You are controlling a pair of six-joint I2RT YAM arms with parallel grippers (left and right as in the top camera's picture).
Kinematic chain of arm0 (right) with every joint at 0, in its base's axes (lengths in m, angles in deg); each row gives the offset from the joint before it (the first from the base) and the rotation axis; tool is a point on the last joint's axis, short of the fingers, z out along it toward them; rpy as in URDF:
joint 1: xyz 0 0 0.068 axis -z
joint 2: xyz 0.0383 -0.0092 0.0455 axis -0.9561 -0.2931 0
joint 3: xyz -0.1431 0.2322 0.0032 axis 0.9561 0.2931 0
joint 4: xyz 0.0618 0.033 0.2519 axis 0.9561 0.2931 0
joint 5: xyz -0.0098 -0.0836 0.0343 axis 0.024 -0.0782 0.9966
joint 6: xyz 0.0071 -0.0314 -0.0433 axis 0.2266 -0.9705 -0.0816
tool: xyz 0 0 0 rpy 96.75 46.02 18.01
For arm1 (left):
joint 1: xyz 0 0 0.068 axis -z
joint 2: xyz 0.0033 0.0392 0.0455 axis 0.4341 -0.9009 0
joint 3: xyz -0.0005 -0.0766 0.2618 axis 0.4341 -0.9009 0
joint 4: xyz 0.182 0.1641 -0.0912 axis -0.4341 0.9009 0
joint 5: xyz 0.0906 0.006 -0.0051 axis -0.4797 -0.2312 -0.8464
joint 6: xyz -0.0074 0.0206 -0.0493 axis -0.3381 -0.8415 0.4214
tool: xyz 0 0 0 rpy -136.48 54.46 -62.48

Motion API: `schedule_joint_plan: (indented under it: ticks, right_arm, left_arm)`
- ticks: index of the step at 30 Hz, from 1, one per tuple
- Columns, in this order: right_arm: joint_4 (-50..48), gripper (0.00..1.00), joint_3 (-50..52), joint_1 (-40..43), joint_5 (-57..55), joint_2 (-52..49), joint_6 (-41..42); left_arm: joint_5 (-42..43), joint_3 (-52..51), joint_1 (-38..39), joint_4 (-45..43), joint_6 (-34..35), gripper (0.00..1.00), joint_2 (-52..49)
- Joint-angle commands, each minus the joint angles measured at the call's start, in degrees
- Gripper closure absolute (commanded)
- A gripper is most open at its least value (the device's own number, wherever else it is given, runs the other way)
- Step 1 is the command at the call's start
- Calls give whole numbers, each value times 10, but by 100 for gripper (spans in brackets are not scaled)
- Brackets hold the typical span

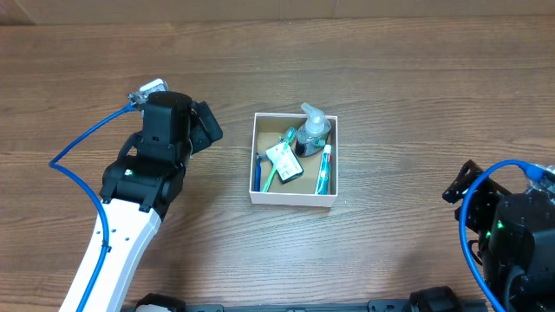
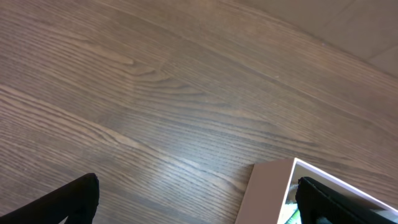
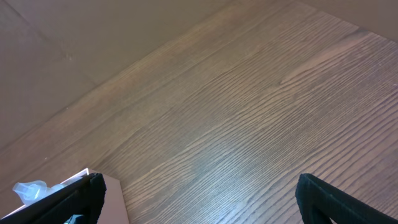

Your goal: Pack container

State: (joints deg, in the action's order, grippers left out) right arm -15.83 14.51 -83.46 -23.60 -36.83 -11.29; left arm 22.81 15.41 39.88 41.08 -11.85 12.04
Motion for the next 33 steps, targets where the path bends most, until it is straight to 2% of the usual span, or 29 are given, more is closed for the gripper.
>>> schedule_joint_plan:
  ticks: [1, 22, 27, 30, 33]
  right_arm:
    - [-3, 0, -9, 2, -9, 1, 2]
    - [-3, 0, -8, 0, -9, 1, 2]
    - [-11, 0, -3, 0, -36, 62, 2]
    - [-73, 0, 32, 0, -23, 131, 2]
    - [-194, 0, 104, 2, 6, 213, 2]
  left_arm:
    - [-12, 10, -2, 7, -11, 0, -2]
    - [-12, 10, -2, 7, -11, 0, -2]
    - [-12, 10, -2, 7, -11, 0, -2]
    - [-12, 10, -2, 7, -11, 0, -2]
    - [-12, 10, -2, 7, -11, 0, -2]
